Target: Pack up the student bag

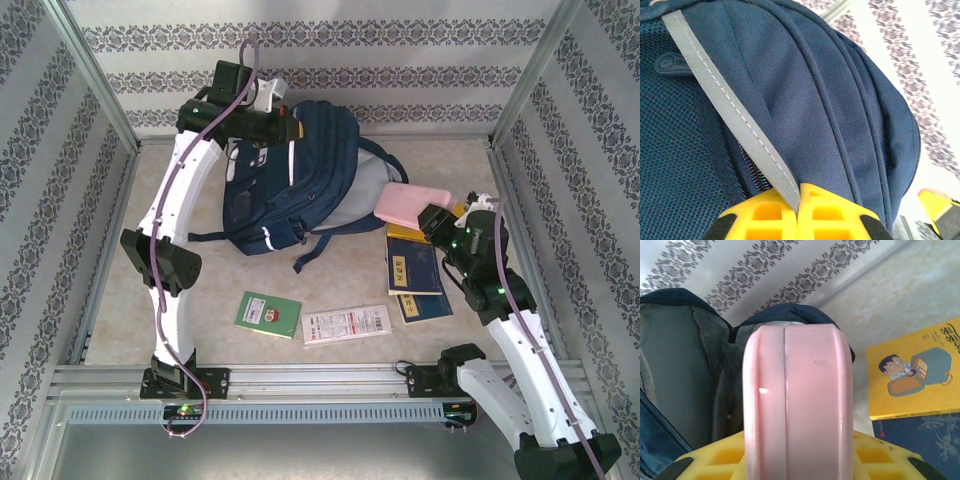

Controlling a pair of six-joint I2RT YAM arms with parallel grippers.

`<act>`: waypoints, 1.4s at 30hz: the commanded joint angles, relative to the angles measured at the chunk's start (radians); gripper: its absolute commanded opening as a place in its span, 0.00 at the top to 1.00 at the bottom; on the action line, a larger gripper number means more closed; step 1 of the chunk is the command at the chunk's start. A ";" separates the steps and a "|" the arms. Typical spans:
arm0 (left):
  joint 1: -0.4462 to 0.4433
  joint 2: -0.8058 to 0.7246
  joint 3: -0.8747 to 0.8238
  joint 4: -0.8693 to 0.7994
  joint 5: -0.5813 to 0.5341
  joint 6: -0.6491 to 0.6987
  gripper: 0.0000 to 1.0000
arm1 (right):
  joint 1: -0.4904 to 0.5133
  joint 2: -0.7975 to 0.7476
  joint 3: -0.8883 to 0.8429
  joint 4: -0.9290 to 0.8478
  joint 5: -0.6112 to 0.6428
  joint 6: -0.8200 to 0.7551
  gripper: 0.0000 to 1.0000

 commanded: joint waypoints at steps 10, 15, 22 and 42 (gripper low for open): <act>0.044 -0.045 -0.006 0.137 0.300 0.109 1.00 | 0.013 0.001 0.060 0.141 -0.216 -0.043 0.67; 0.044 -0.041 -0.005 0.177 0.356 0.089 1.00 | 0.020 0.129 0.058 0.245 -0.360 0.036 0.67; 0.046 -0.041 -0.022 0.214 0.396 0.058 1.00 | 0.067 0.306 0.082 0.378 -0.378 0.162 0.69; 0.045 -0.064 -0.072 0.329 0.467 -0.030 1.00 | 0.232 0.792 0.332 0.452 -0.096 0.264 0.69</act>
